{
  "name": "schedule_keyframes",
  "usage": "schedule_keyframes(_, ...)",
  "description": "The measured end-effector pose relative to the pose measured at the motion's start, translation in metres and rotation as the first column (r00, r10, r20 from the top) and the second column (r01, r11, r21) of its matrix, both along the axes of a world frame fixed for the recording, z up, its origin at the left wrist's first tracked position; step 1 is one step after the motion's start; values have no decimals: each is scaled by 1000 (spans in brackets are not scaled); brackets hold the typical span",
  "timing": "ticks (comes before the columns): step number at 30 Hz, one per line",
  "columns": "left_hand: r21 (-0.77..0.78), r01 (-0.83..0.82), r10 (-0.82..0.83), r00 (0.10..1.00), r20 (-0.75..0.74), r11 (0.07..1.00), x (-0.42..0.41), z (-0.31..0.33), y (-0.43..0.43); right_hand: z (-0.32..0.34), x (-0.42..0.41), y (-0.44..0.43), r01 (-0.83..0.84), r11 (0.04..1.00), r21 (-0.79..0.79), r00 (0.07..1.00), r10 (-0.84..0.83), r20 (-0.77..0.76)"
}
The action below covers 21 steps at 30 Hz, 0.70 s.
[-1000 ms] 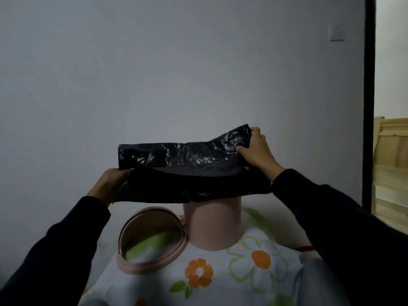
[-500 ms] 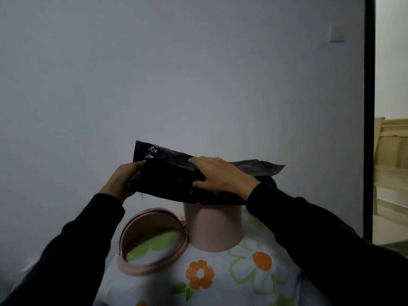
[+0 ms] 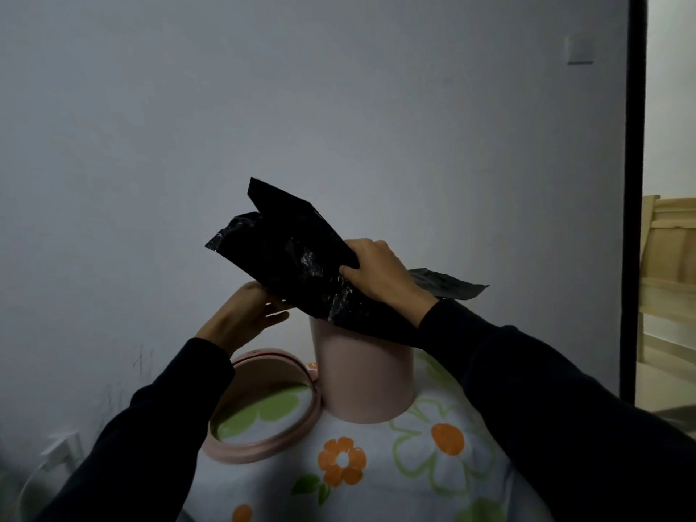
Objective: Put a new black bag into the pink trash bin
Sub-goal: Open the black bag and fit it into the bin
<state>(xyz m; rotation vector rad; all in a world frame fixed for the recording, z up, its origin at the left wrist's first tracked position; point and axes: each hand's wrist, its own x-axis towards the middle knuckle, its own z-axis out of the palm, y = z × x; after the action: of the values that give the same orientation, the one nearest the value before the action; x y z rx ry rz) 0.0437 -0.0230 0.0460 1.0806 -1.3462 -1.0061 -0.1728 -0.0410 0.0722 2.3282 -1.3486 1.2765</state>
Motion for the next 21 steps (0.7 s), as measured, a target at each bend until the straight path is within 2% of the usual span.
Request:
schedule_keyframes(3,-104,152,-148,988,46,983,-9,8,8,5,1,0,-10,1000,-6,994,11,113)
schedule_keyframes(6,-175,371,-330,917,223,912,-19,14,15,8,2,0,-57,998,13,970,52,236)
schedule_keyframes(8,-189,428,-374,889,265,884,-30,17,21,10,4,1,-78,996,46,957,62,283)
schedule_keyframes(13,-273,326,-272,937,218,905,-46,26,12,16,6,9,-175,978,117,930,125,347)
schedule_keyframes(16,-316,178,-138,980,144,932,-49,29,4,20,3,9,-296,938,182,873,189,449)
schedule_keyframes(21,-302,-17,15,1000,-7,953,-42,29,-5,28,-10,8,-599,765,239,636,272,723)
